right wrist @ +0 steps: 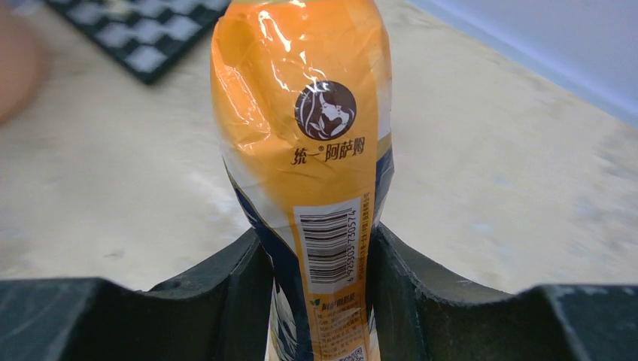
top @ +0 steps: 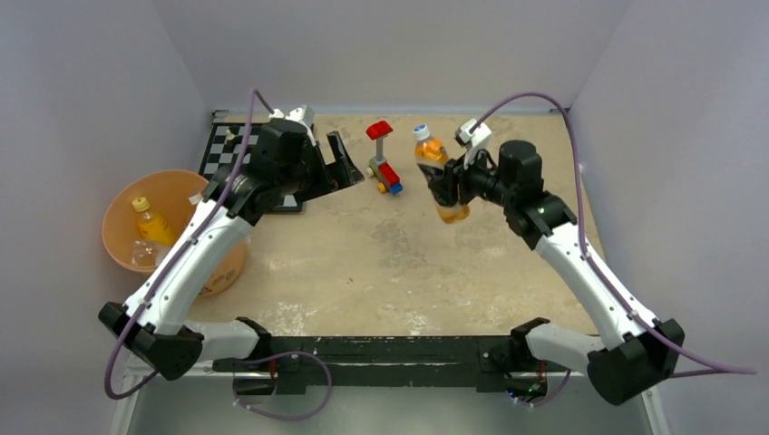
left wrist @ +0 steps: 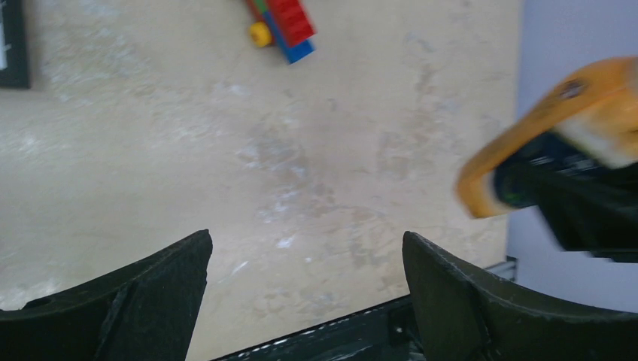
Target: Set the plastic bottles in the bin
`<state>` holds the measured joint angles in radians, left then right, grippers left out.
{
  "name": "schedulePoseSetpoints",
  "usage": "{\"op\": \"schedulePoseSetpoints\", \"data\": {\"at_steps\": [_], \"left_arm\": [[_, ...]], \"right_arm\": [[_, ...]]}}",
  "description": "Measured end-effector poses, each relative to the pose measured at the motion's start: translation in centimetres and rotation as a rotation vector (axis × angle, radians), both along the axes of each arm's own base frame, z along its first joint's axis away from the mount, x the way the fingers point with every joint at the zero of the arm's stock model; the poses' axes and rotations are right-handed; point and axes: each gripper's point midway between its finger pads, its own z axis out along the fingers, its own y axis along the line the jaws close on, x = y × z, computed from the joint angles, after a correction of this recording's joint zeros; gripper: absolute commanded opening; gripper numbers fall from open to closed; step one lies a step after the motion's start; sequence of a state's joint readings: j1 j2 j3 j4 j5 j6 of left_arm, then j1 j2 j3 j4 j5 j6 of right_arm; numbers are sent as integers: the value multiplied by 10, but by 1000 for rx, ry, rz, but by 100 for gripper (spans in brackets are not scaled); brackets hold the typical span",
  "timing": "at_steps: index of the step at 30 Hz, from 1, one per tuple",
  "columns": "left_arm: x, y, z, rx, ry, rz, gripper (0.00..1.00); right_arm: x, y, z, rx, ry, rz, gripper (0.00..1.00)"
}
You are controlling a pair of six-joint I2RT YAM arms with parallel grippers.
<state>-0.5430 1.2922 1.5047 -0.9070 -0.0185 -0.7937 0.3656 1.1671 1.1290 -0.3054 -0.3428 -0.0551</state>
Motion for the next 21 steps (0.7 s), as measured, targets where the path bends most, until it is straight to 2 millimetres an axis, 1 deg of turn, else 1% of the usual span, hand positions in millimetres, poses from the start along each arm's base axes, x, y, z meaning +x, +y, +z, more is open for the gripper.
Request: {"op": "schedulePoseSetpoints", "data": {"at_steps": [2,4,6,8,11,15,17,19,21], "left_arm": [[-4,-10,30,-93,-83,-38,100],[-11,-16,53,-171,-145,-65,100],[-17,-19,67,-220,-180,-83,100],[-20,-25,76,-258,-197,-100,100],[-20,-40,76,-275,-188,-137,100],[-13,-69,60,-255,-134,-189,99],[-9,-78,50,-241,-109,-199,95],[-5,-82,41,-229,-87,-200,90],[-4,-85,38,-225,-80,-202,86]], "right_arm": [[-29,21,-5,63,25,75,47],[-49,35,-12,110,59,121,47],[-62,44,-17,137,87,150,47],[-72,53,-18,151,108,176,48],[-81,63,-17,157,116,208,48],[-87,69,-18,155,121,229,49],[-88,70,-17,155,120,233,49],[-89,71,-18,154,122,234,49],[-88,70,-20,148,129,226,49]]}}
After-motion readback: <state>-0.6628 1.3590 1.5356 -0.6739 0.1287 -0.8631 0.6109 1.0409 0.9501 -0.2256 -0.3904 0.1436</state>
